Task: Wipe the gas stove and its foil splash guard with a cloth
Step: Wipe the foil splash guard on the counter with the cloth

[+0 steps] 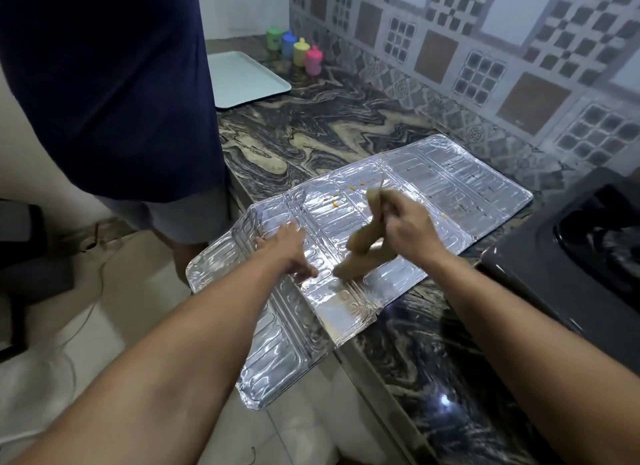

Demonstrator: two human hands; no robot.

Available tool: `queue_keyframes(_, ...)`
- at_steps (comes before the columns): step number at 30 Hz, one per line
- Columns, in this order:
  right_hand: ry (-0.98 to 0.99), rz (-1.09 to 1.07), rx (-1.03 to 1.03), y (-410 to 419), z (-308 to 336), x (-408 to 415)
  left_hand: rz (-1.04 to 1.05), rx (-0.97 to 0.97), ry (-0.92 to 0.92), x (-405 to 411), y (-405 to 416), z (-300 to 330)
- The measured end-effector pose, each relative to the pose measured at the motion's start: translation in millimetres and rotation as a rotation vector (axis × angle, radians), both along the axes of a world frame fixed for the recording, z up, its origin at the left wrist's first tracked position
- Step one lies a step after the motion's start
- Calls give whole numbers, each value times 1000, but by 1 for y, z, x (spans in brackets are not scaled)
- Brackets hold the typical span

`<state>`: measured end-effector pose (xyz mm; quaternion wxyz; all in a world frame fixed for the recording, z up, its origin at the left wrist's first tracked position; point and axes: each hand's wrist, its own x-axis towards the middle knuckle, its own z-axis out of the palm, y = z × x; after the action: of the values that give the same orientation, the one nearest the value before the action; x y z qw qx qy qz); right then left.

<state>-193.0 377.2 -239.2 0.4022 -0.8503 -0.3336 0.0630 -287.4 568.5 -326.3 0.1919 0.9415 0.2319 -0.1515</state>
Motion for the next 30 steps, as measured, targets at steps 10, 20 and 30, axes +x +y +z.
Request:
queue_keyframes(10,-401,417,-814,-16,-87,-22,-17,11,10,1,5,-5)
queue_keyframes(20,-226,-93,-770,-18,-99,20,79,8,51,-6,-9,14)
queue_keyframes(30,-247,67,-757,-19,-99,-22,107,7,87,7,-13,11)
